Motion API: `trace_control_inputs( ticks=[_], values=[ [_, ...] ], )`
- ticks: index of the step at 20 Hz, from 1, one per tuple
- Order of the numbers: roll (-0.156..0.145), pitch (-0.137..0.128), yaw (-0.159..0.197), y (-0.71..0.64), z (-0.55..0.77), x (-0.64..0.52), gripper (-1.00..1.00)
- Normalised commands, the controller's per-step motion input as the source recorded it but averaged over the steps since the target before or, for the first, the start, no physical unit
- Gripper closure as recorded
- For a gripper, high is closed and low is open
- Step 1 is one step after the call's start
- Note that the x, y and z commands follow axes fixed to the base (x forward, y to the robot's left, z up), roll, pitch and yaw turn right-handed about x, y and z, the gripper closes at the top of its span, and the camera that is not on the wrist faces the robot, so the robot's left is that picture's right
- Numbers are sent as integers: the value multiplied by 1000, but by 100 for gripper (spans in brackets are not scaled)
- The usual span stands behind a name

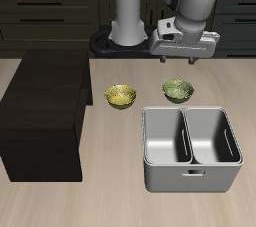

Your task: Place the green bowl on top of the shelf

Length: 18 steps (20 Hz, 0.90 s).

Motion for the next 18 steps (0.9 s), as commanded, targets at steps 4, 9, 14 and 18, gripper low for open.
trace_control_inputs(
  ticks=[4, 9, 14, 18],
  values=[
    [-33, -20, 23, -15, -352, 42, -100],
    [-13, 63, 7, -16, -451, 65, -100],
    [-10, 31, -17, -59, -400, 17, -100],
    [13, 37, -5, -13, -285, -54, -100]
  ],
)
